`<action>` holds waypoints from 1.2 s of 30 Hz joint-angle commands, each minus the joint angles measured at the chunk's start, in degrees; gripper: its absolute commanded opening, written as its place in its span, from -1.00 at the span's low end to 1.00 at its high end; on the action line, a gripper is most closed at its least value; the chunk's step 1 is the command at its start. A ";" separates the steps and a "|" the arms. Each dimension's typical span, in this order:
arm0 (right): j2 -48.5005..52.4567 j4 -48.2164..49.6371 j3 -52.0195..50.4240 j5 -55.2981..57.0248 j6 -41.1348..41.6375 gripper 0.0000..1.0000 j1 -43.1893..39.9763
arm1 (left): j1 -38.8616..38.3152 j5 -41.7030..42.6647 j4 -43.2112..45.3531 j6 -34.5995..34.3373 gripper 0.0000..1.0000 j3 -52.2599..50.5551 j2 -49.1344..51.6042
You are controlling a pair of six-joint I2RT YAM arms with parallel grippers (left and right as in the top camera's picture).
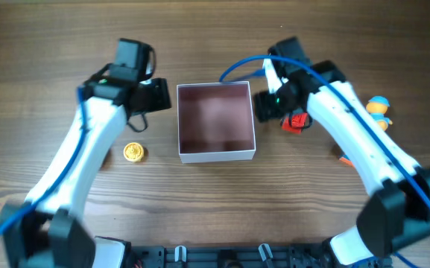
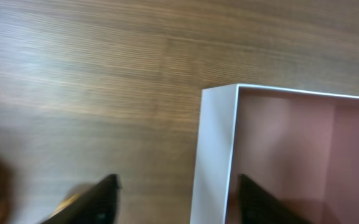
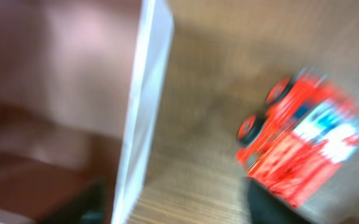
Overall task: Pack container
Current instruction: 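Move the right gripper to the red toy truck and grasp it, then lift the red truck with the right gripper and lower it into the box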
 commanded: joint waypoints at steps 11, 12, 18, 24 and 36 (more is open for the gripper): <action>5.64 -6.10 7.28 9.70 23.74 1.00 -9.03 | 5.46 -1.64 -6.34 0.11 0.70 0.92 -12.83; 6.97 -6.69 7.28 9.44 23.85 1.00 -9.16 | 5.46 -1.64 -6.34 0.11 0.81 0.92 -12.83; 14.25 -8.17 7.28 7.08 25.62 0.99 -9.16 | 5.46 -1.64 -6.34 0.13 0.99 0.92 -12.83; 17.29 -7.32 5.31 6.86 25.51 1.00 -9.16 | 5.46 -1.64 -6.34 0.13 0.99 0.92 -12.83; 17.29 -1.60 1.86 3.87 19.76 1.00 -9.16 | 5.46 -1.64 -6.36 0.13 0.99 0.92 -12.83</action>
